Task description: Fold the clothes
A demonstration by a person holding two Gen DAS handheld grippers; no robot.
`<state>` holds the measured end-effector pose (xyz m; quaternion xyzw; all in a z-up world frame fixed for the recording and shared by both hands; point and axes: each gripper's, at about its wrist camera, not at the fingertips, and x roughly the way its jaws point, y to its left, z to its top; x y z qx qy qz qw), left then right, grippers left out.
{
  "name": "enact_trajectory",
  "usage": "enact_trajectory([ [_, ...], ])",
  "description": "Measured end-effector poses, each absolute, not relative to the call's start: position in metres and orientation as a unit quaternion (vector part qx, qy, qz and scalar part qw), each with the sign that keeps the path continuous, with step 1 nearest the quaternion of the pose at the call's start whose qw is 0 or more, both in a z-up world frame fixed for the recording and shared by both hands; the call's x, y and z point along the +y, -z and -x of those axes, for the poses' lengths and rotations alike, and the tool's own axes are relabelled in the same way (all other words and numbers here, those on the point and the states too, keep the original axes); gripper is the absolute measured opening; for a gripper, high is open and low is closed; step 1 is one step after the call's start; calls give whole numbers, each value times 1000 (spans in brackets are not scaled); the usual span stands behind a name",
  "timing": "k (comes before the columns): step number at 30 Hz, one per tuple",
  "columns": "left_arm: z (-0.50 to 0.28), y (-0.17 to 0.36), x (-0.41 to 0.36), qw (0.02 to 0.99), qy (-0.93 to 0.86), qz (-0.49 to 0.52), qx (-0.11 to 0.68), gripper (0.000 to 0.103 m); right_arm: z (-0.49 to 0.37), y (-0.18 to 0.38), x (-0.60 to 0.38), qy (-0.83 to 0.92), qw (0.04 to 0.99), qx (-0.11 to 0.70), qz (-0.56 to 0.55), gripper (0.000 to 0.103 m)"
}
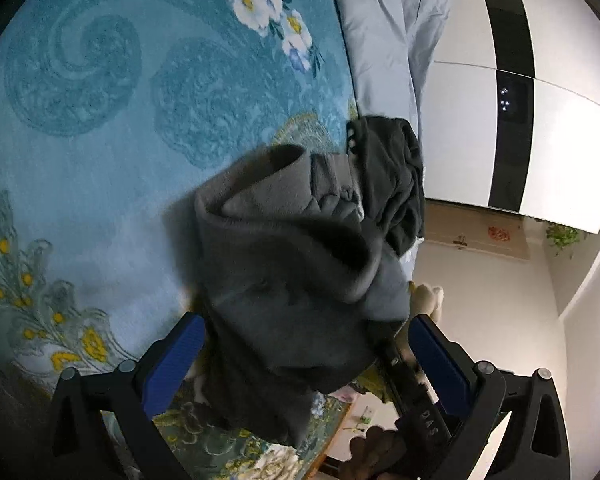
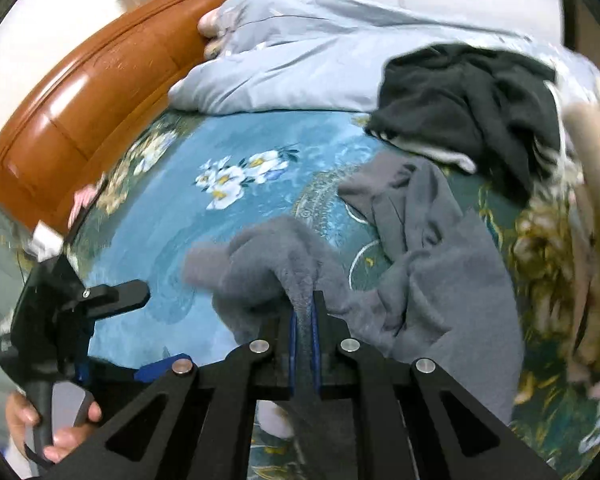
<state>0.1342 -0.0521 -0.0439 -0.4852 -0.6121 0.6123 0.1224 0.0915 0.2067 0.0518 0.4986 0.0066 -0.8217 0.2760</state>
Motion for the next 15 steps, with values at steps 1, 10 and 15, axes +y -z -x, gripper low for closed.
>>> enact_trajectory([
  [1, -132, 46, -49, 130, -601, 484, -622, 103, -95, -54, 200, 820, 284, 25, -495, 6],
  [10, -128, 57, -41, 106, -568, 482, -659, 101, -165, -49, 157, 781, 376, 125, -483, 7],
  [15, -133, 62, -43, 78, -574, 497, -646, 48, -177, -52, 153, 774, 389, 148, -477, 7],
])
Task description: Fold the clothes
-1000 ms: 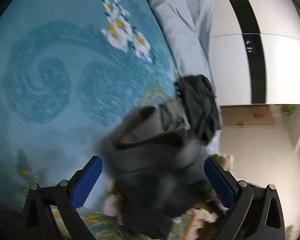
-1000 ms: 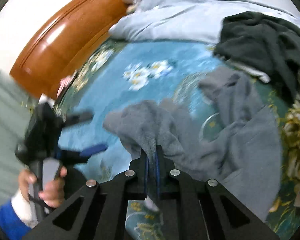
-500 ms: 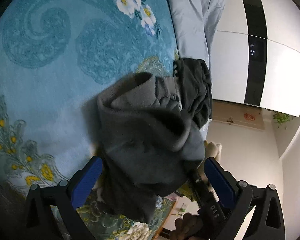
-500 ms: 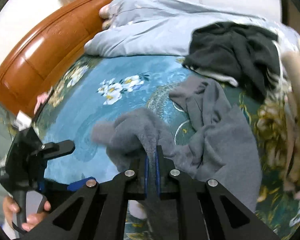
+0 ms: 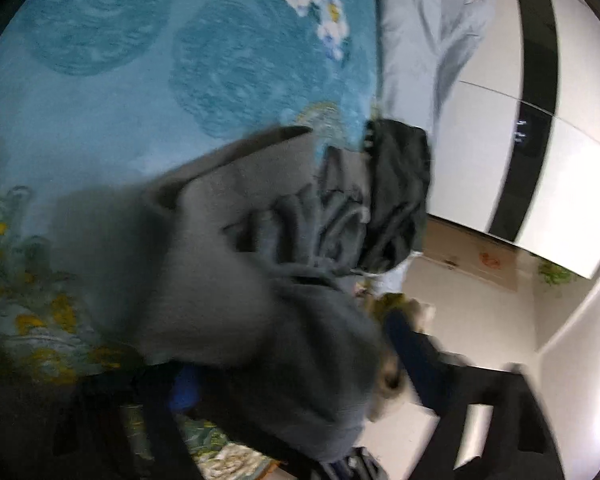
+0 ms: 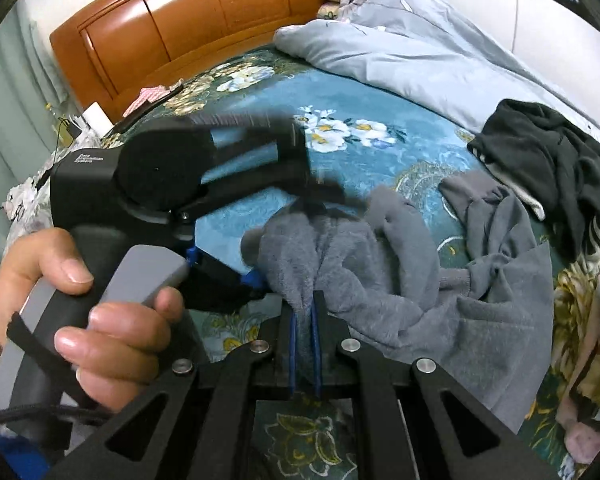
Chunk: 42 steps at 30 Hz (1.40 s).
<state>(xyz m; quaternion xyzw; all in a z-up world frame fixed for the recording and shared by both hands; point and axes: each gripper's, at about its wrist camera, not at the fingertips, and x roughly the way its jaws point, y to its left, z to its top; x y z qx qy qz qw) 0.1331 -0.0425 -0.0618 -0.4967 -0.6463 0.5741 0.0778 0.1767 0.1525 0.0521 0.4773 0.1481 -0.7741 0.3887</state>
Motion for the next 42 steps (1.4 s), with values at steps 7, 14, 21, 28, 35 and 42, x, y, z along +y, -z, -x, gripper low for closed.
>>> enact_trajectory([
  [7, -135, 49, -54, 49, -623, 514, -588, 21, -165, -64, 174, 757, 397, 115, -506, 16],
  [14, -137, 33, -85, 42, -661, 502, -556, 18, -83, -55, 242, 793, 258, 7, -552, 55],
  [21, -136, 30, -80, 49, -665, 507, -545, 18, -12, 1, 255, 772, 129, -52, -620, 55],
  [28, -138, 27, -92, 53, -665, 501, -552, 18, -2, 22, 262, 749, 75, -60, -656, 4],
  [35, -116, 6, -147, 41, -680, 472, -559, 18, 4, -69, 282, 803, 103, -139, -571, 2],
  [42, -62, -101, -217, 61, -760, 384, -521, 18, 11, -211, 267, 886, 171, -180, -393, 0],
])
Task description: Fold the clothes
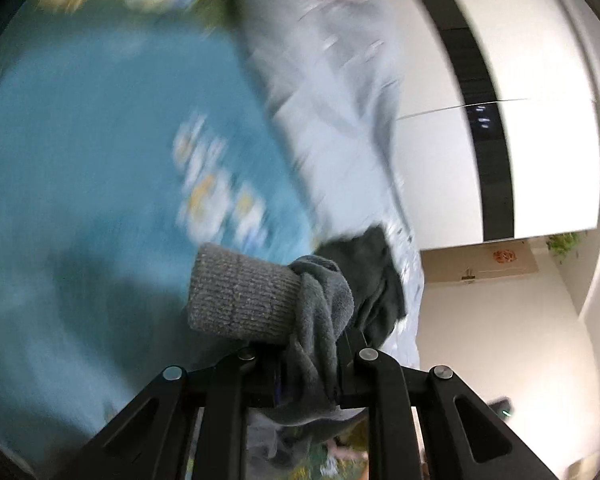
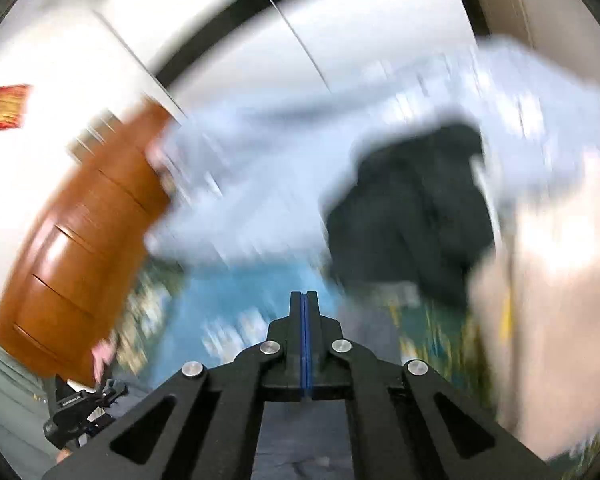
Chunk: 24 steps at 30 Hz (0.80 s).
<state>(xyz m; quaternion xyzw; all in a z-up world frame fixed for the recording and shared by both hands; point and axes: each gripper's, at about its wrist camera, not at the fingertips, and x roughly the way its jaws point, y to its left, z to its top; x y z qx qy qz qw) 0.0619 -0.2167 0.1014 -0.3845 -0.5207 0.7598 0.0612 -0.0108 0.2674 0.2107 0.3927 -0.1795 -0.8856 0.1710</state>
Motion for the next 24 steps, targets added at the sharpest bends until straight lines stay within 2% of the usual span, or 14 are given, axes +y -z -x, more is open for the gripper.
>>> enact_trajectory([
  [3, -44, -152, -241, 66, -795, 347, -493, 18, 7, -266, 257, 909, 204, -156, -330, 0],
  [6, -40, -175, -252, 56, -817, 327, -472, 18, 9, -268, 240, 903, 221, -133, -345, 0],
  [10, -58, -144, -257, 35, -806, 344, -481, 18, 11, -202, 216, 861, 223, -132, -439, 0],
  [17, -134, -39, -285, -55, -745, 389, -539, 19, 10, -61, 190, 754, 197, -180, -601, 2],
  [18, -145, -29, -290, -65, -736, 390, -550, 19, 12, -45, 190, 740, 187, -195, -616, 11],
  [19, -157, -19, -295, -72, -728, 389, -559, 19, 15, -30, 190, 726, 177, -211, -631, 31],
  [21, -175, -4, -304, -82, -719, 387, -571, 19, 23, -10, 182, 716, 157, -233, -639, 58],
  [24, -196, 14, -319, -86, -711, 381, -585, 19, 43, 13, 166, 701, 124, -261, -652, 60],
])
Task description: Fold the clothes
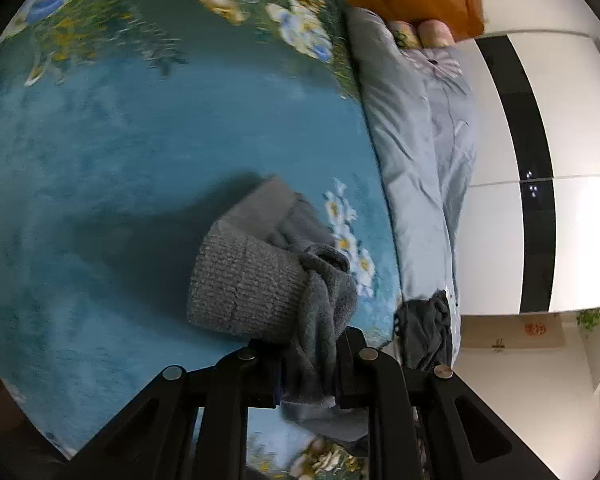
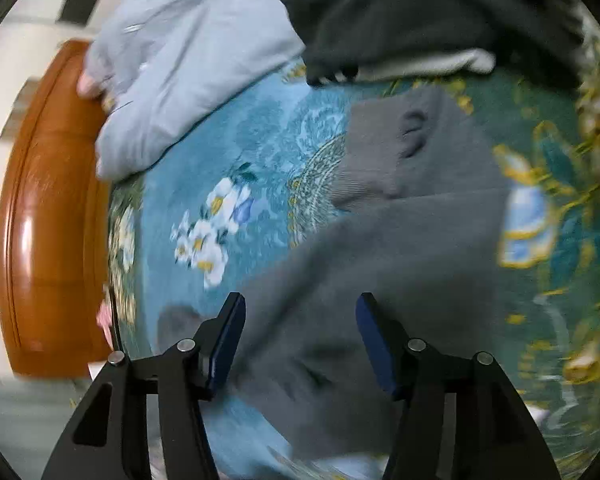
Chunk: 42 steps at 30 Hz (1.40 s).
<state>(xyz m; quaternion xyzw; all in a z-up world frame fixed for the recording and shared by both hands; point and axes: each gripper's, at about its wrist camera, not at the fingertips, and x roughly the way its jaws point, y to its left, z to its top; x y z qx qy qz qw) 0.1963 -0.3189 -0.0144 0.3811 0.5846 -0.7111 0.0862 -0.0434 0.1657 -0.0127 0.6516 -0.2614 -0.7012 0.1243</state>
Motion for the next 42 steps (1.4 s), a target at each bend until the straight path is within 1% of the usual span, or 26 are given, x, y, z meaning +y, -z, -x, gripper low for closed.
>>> enact_trajectory([
  [1, -199, 20, -325, 85, 709, -380, 588, 19, 49, 20, 157, 698, 108, -264, -656, 65],
  [2, -200, 25, -330, 82, 707, -380, 591, 19, 55, 28, 147, 699, 89, -256, -662, 67],
  [6, -194, 38, -354, 42, 709, -401, 579, 18, 65, 50, 114, 700, 6, -193, -687, 67],
  [7, -188, 40, -361, 26, 712, -411, 569, 18, 63, 52, 112, 701, -18, -179, -690, 63],
  [8, -180, 43, -368, 10, 714, -421, 559, 18, 61, 54, 111, 701, -41, -165, -693, 55],
  [9, -175, 47, -375, -5, 716, -431, 550, 18, 59, 55, 109, 701, -64, -150, -694, 28],
  [10, -171, 51, -380, -17, 713, -440, 546, 18, 56, 55, 111, 700, -79, -145, -695, 7],
  [13, -163, 68, -394, -49, 696, -468, 543, 18, 31, 41, 129, 696, -113, -180, -686, 6],
  [15, -163, 76, -400, -52, 673, -480, 560, 18, 16, 22, 137, 699, -122, -200, -676, 6],
  [18, -163, 70, -407, -51, 641, -486, 591, 18, -8, -30, 149, 714, -111, -231, -652, 6],
  [21, -168, 35, -411, -54, 628, -491, 601, 18, -37, -97, 162, 730, -88, -282, -617, 5],
  [24, -166, -13, -411, -46, 623, -526, 577, 18, -86, -163, 177, 732, -59, -355, -579, 5],
  [26, -166, -49, -408, -48, 624, -548, 555, 18, -121, -184, 186, 727, -56, -390, -562, 6],
  [28, -162, -82, -405, -58, 635, -565, 524, 18, -157, -196, 192, 721, -65, -416, -550, 6],
  [30, -155, -104, -403, -67, 648, -580, 489, 18, -194, -191, 199, 708, -85, -440, -546, 6],
  [32, -155, -114, -408, -64, 650, -600, 462, 18, -222, -179, 200, 689, -102, -468, -544, 6],
  [34, -157, -118, -414, -54, 645, -618, 446, 18, -235, -165, 198, 672, -110, -480, -553, 6],
  [37, -172, -120, -423, -39, 638, -629, 444, 18, -231, -145, 192, 658, -120, -478, -569, 6],
  [39, -177, -118, -425, -28, 634, -636, 439, 18, -213, -142, 189, 660, -117, -478, -567, 6],
  [42, -159, -108, -420, -8, 621, -648, 441, 18, -183, -150, 186, 673, -104, -467, -564, 6],
])
